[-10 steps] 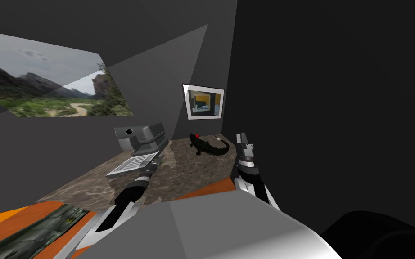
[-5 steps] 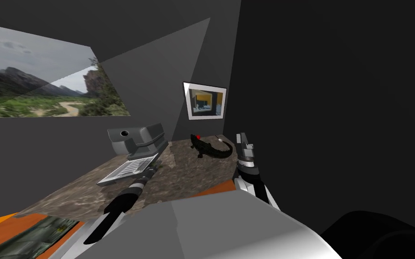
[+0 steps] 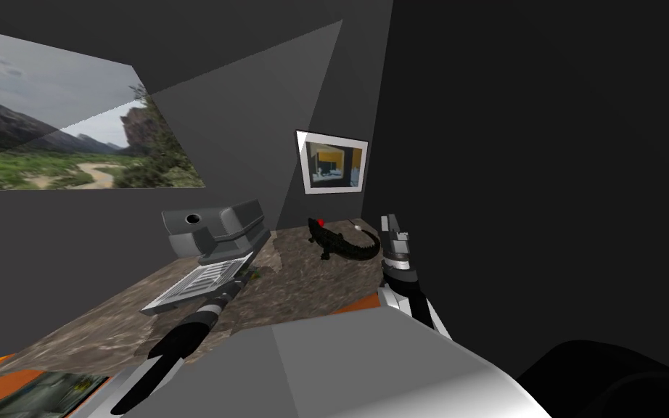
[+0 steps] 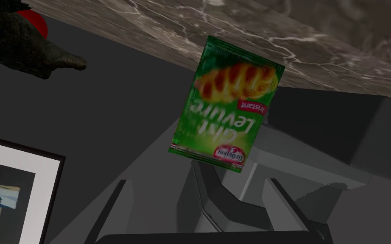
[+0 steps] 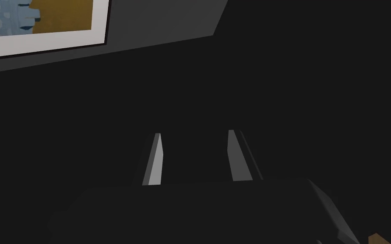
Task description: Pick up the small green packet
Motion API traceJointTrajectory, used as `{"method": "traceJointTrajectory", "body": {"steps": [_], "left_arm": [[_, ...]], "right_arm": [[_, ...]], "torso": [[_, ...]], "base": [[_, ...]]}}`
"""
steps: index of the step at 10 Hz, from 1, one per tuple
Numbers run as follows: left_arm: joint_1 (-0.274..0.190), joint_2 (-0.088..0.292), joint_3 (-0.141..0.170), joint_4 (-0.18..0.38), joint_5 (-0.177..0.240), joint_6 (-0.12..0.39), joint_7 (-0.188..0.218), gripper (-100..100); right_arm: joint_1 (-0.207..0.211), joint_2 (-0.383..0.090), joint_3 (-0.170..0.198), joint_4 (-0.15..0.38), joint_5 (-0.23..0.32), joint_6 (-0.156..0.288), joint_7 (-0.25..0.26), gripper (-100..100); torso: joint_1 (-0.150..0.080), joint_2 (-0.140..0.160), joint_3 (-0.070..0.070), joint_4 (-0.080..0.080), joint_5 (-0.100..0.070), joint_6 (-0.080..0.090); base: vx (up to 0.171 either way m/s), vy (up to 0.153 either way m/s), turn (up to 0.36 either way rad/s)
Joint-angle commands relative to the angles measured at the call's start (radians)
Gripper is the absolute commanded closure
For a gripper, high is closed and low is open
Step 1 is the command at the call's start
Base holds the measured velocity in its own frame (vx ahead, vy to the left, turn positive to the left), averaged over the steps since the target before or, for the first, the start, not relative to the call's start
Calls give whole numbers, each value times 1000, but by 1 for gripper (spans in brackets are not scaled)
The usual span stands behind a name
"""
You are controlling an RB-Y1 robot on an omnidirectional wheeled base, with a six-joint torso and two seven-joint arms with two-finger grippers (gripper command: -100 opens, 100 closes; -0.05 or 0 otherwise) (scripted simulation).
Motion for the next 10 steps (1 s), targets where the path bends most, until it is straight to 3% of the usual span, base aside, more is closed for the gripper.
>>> {"method": "traceJointTrajectory", "body": {"steps": [1, 2, 3, 4, 8, 10], "left_arm": [[0, 0, 0, 0, 0, 0, 0, -100], [0, 2, 0, 2, -1, -1, 1, 0], [0, 2, 0, 2, -1, -1, 0, -100], [0, 2, 0, 2, -1, -1, 0, 100], [0, 2, 0, 2, -1, -1, 0, 100], [-13, 17, -8, 2, -18, 18, 0, -100]], "right_arm": [[0, 0, 0, 0, 0, 0, 0, 0], [0, 0, 0, 0, 0, 0, 0, 0], [0, 0, 0, 0, 0, 0, 0, 0], [0, 0, 0, 0, 0, 0, 0, 0], [0, 0, 0, 0, 0, 0, 0, 0], [0, 0, 0, 0, 0, 0, 0, 0]], "torso": [[0, 0, 0, 0, 0, 0], [-2, 2, 1, 0, 0, 0], [-3, 5, 3, 1, -1, 0], [-3, 6, 3, 1, -1, 0], [-4, 7, 4, 1, -1, 0], [-4, 7, 4, 1, -1, 0]], "base": [[59, 23, -8], [9, 5, 0], [0, 0, 0], [0, 0, 0], [0, 0, 0], [-63, -1, -16]]}}
